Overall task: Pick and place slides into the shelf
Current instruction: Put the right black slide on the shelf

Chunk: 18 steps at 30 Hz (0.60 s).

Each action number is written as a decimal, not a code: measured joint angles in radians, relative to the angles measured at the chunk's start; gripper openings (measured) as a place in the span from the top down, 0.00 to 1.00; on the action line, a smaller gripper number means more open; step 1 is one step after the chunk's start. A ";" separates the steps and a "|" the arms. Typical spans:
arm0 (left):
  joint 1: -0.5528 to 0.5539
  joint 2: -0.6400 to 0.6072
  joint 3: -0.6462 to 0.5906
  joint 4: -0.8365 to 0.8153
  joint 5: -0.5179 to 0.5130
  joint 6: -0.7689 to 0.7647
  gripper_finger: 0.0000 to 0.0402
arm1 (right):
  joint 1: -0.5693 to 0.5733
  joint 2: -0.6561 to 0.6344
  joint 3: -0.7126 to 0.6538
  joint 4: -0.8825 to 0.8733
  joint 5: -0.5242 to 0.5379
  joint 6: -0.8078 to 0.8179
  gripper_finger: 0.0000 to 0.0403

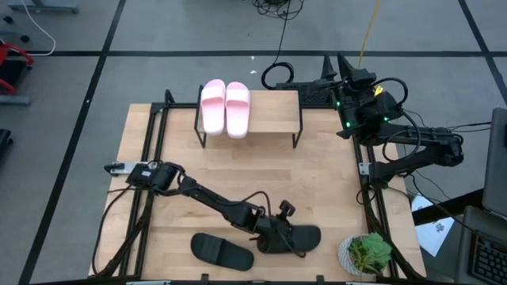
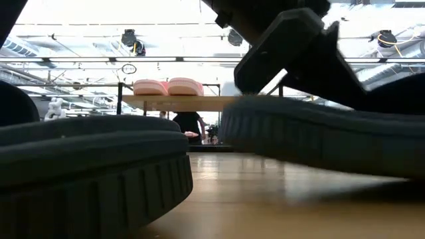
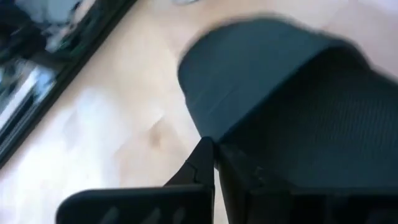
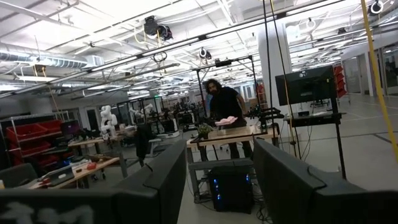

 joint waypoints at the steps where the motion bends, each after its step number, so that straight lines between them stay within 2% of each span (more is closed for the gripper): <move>1: 0.003 -0.010 0.000 -0.016 -0.024 -0.018 0.99 | 0.000 0.000 0.000 0.000 0.000 0.000 0.57; 10: 0.030 -0.161 0.000 -0.088 -0.238 -0.228 1.00 | 0.000 0.000 0.000 0.070 0.000 0.007 0.57; 18: 0.061 -0.314 0.000 -0.112 -0.582 -0.353 1.00 | 0.000 -0.023 0.000 0.257 -0.063 0.009 0.57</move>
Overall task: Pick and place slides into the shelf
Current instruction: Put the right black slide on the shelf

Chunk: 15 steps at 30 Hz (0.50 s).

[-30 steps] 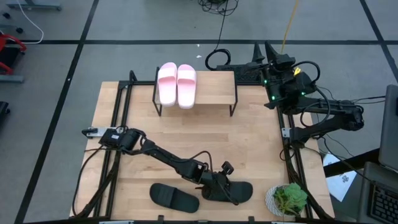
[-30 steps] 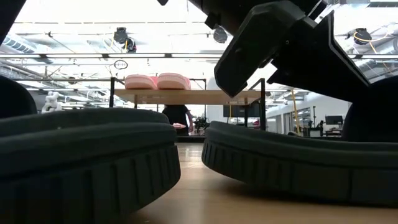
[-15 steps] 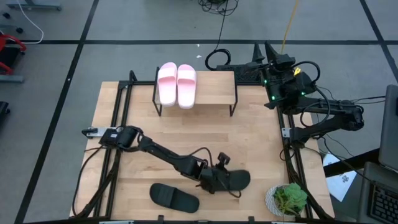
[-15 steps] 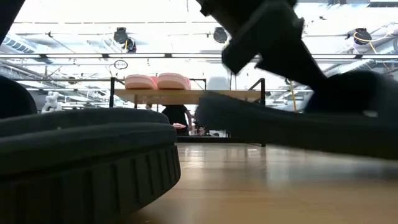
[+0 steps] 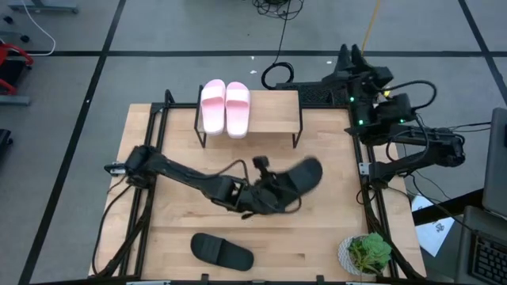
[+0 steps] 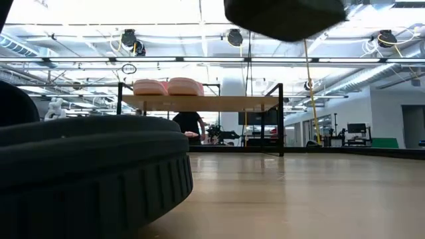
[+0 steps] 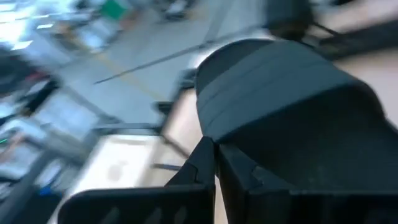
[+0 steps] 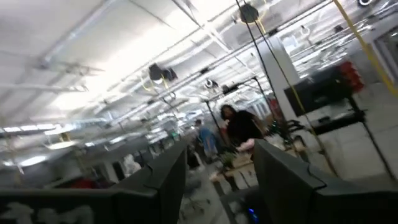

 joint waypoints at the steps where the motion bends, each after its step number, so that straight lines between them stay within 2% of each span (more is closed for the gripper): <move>1: 0.007 -0.019 0.000 0.000 -0.039 -0.005 1.00 | 0.000 -0.006 0.000 0.002 -0.015 0.003 0.57; 6: 0.078 -0.090 0.000 0.017 -0.184 -0.048 1.00 | 0.000 -0.036 0.000 0.002 -0.016 0.024 0.57; 10: 0.156 -0.124 0.002 0.065 -0.227 -0.077 1.00 | 0.000 -0.058 0.000 0.001 -0.016 0.021 0.57; 15: 0.241 -0.124 0.077 0.087 -0.274 -0.061 1.00 | 0.000 -0.074 0.000 -0.006 -0.015 0.014 0.57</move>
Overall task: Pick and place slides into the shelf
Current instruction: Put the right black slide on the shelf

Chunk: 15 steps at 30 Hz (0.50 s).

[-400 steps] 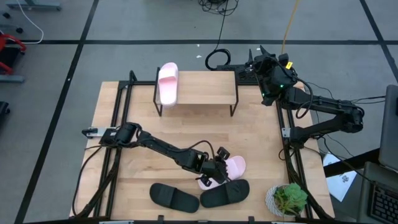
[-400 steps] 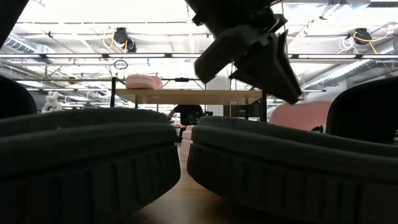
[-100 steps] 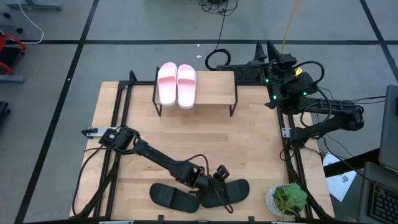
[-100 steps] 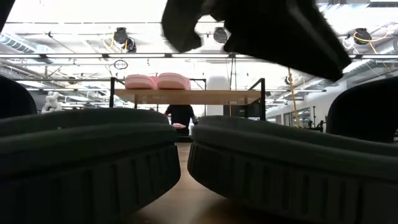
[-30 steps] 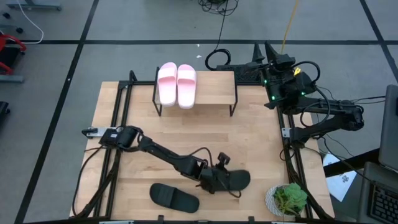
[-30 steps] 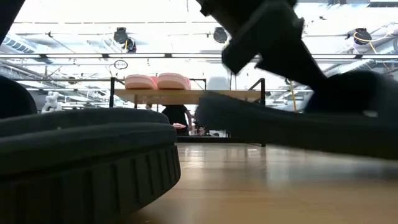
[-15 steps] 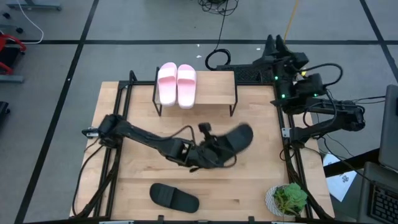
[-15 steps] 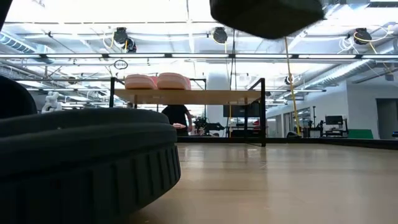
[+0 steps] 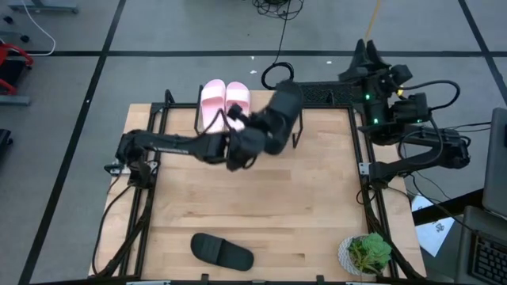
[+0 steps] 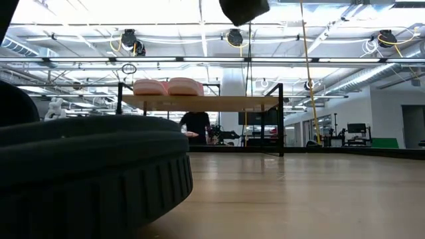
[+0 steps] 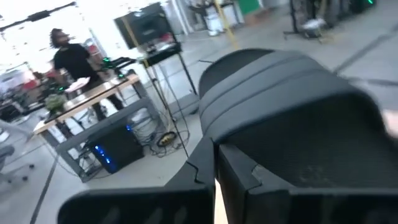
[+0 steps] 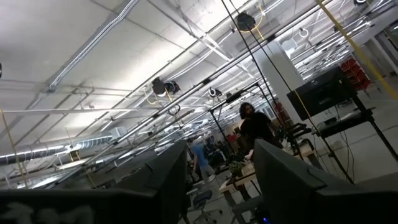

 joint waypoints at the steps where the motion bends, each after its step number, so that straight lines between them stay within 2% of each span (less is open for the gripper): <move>1: 0.016 -0.001 0.007 0.012 -0.002 0.000 1.00 | 0.000 -0.005 0.000 -0.002 0.000 -0.010 0.57; 5: 0.074 0.000 0.011 0.043 -0.040 -0.007 1.00 | 0.000 -0.010 0.000 -0.001 0.001 -0.053 0.57; 10: 0.127 0.016 0.011 0.049 -0.010 -0.063 1.00 | 0.000 -0.010 0.000 -0.016 0.001 -0.076 0.57; 15: 0.136 0.025 0.008 0.038 -0.008 -0.056 1.00 | 0.000 -0.010 0.000 -0.189 0.005 -0.128 0.57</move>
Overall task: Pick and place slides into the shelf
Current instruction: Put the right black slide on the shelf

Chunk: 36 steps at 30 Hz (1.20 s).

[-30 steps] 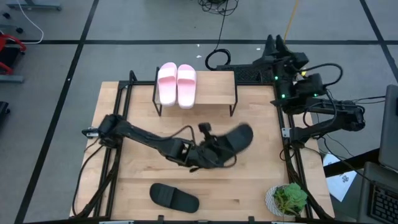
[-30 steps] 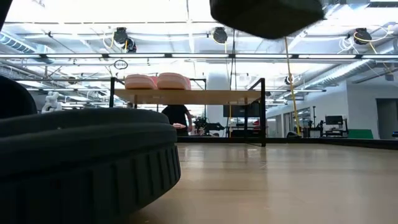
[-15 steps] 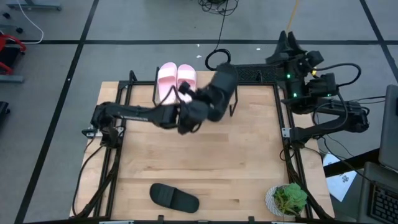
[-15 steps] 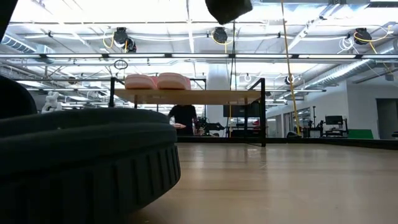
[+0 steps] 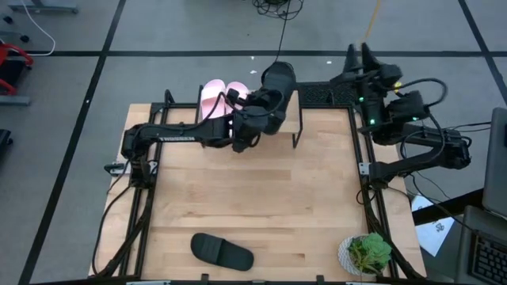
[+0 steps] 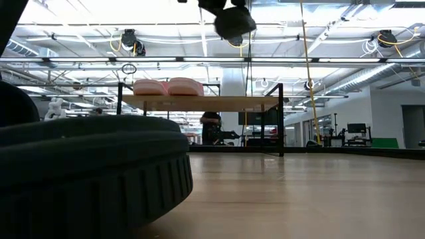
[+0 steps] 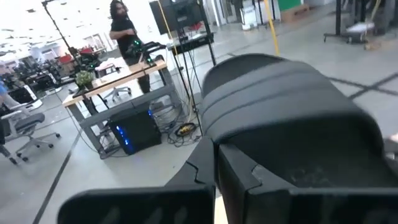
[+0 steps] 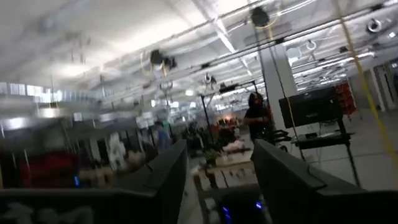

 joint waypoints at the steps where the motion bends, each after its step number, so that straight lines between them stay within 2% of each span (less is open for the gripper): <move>1: 0.000 -0.003 0.001 0.004 -0.007 0.003 1.00 | 0.000 0.000 0.000 -0.069 -0.001 0.002 0.57; 5: 0.000 -0.004 0.002 0.011 -0.048 0.090 1.00 | 0.000 0.002 0.000 -0.332 -0.013 0.083 0.57; 11: 0.008 -0.003 0.002 0.010 -0.052 0.219 1.00 | 0.029 -0.004 0.000 -0.556 -0.167 0.144 0.57; 18: 0.023 -0.003 0.002 0.009 -0.052 0.401 1.00 | 0.117 -0.008 0.000 -0.653 -0.188 0.138 0.57; 24: 0.040 -0.003 0.002 0.010 -0.023 0.419 1.00 | 0.139 -0.004 0.000 -0.755 -0.188 0.137 0.57; 32: 0.041 -0.003 0.002 0.011 -0.011 0.419 1.00 | 0.060 -0.004 0.000 -0.847 -0.189 0.228 0.57; 34: 0.041 -0.003 0.002 0.013 -0.011 0.420 1.00 | 0.027 -0.005 0.000 -0.869 -0.221 0.281 0.57; 36: 0.042 -0.003 0.002 0.015 -0.011 0.429 1.00 | -0.014 -0.004 0.000 -0.883 -0.298 0.353 0.57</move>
